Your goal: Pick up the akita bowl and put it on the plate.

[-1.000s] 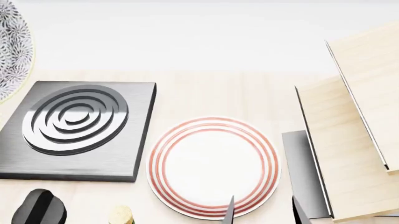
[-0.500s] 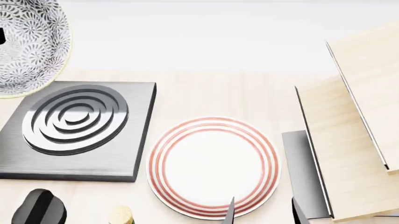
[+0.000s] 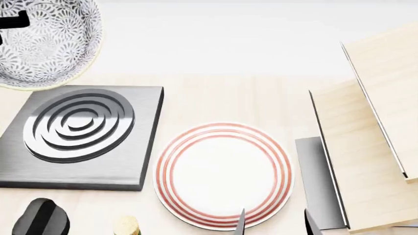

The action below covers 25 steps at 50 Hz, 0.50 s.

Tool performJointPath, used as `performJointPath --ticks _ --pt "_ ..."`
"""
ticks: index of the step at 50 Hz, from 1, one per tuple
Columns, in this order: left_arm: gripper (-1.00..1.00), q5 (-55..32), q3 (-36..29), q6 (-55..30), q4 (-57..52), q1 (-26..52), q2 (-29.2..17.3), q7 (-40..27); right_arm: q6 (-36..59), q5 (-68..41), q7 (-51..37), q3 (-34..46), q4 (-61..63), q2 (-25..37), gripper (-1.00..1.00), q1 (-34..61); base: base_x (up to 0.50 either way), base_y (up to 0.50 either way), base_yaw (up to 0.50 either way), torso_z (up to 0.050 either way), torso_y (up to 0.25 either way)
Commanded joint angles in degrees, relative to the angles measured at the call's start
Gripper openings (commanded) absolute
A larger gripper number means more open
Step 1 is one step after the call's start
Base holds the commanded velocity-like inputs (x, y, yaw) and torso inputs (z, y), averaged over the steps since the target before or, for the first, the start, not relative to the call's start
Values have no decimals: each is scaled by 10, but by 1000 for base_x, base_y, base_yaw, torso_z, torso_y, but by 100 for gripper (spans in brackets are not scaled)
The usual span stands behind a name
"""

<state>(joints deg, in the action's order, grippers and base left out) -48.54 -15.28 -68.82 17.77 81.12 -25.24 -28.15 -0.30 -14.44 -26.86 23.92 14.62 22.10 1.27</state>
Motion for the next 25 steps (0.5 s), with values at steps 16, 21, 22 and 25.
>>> performJointPath --ticks 16,21,22,25 --pt "-100 -36 -51 -110 99 63 51 95 -6 -7 3 3 -2 3 100 -2 0 0 0 0 1" --pt "-100 -47 -33 -113 127 69 61 93 -8 -6 4 5 -3 2 100 -2 0 0 0 0 0" --pt "-100 -59 -16 -117 140 70 66 93 -7 -6 4 5 -4 2 100 -2 0 0 0 0 0" --pt "-100 -59 -11 -114 152 75 73 86 -7 -5 4 8 -5 1 100 0 0 0 0 0 0"
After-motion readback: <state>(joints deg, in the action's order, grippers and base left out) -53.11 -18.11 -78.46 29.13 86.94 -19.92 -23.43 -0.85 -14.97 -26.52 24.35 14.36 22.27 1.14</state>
